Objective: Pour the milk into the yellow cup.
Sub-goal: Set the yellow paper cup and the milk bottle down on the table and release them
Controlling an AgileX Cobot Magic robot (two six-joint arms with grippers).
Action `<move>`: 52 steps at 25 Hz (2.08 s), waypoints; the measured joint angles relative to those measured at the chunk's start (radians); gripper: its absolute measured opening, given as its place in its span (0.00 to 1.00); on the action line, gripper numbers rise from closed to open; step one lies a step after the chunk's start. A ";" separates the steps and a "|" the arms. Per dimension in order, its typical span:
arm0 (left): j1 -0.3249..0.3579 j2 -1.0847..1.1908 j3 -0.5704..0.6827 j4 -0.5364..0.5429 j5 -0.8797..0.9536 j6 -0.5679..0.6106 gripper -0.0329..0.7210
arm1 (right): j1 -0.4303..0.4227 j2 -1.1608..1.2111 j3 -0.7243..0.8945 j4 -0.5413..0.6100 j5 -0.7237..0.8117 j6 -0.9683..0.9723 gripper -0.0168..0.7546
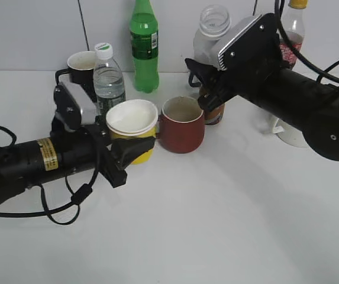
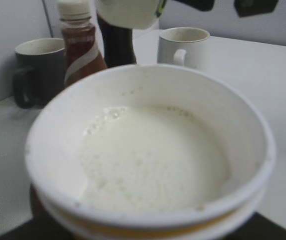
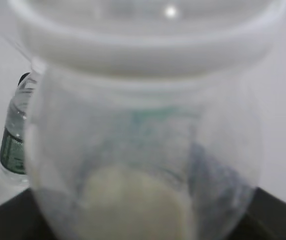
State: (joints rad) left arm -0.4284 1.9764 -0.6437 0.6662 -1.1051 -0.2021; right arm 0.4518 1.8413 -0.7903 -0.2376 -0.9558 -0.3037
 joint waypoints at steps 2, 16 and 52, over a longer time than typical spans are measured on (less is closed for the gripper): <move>0.026 0.000 0.030 -0.012 -0.026 0.000 0.51 | 0.000 0.001 0.000 0.038 0.001 0.046 0.59; 0.092 -0.001 0.096 -0.165 -0.024 0.052 0.51 | -0.124 0.000 0.160 0.084 0.101 0.373 0.59; 0.092 0.215 -0.065 -0.271 0.007 0.109 0.76 | -0.130 0.140 0.217 0.068 -0.081 0.331 0.59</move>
State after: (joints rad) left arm -0.3363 2.1916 -0.7082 0.3955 -1.0982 -0.0931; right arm 0.3223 1.9814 -0.5731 -0.1698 -1.0370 0.0270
